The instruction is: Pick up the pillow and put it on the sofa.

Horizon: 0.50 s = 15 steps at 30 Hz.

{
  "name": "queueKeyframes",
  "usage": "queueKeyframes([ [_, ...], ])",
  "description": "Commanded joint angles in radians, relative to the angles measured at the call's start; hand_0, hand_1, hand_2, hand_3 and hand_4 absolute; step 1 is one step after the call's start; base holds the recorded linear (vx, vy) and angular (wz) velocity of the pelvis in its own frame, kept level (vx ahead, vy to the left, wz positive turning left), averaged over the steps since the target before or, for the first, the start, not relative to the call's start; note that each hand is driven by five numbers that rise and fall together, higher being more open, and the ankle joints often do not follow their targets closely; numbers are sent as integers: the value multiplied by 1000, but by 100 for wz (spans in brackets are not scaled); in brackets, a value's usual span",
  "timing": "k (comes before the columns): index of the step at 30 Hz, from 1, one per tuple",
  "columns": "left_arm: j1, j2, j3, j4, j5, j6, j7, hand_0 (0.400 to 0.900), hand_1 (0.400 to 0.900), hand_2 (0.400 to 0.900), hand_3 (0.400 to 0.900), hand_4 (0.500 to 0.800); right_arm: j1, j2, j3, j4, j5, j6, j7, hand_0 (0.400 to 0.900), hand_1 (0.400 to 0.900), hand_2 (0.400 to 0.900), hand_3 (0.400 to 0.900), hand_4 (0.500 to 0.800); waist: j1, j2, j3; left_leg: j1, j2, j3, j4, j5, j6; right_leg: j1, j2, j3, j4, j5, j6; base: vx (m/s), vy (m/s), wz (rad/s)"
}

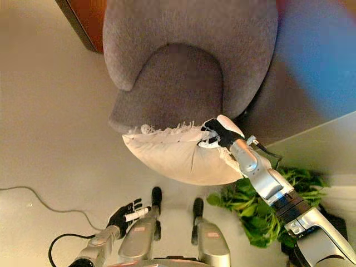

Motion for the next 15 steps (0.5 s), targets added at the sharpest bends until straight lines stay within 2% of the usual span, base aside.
queueKeyframes([
  [1, 68, -7, -7, 110, 77, 8, -7, 900, 900, 900, 900, 800, -128, -31, -126, -162, 65, -38, 8, 400, 400, 400, 400, 500, 6, -18, -238, 82, -27, 17, 6, -164, -20, -24, 28, 2, 53, -38, 26, 194, -37, 6],
  [8, 72, 3, 39, 182, 110, 29, -11, 900, 900, 900, 900, 800, -308, -104, -149, -110, 153, 45, 41, 400, 400, 400, 400, 500, 21, -40, -297, 138, -19, 12, 9, -182, -23, 37, 29, -7, 49, -56, 20, 110, -33, 9],
  [14, 72, -1, 47, 195, 115, 34, -11, 900, 900, 900, 900, 800, -444, -104, -115, 0, 184, 79, 31, 400, 400, 400, 400, 500, 38, -52, -316, 164, -17, 2, 10, -190, -25, 73, 29, -22, 42, -65, 14, 87, -23, 13],
  [15, 71, -4, 49, 196, 118, 44, -9, 900, 900, 900, 900, 800, -484, -93, -97, 48, 196, 110, 29, 416, 416, 416, 416, 509, 45, -56, -323, 170, -16, -2, 9, -190, -25, 83, 29, -25, 37, -65, 12, 75, -24, 15],
])
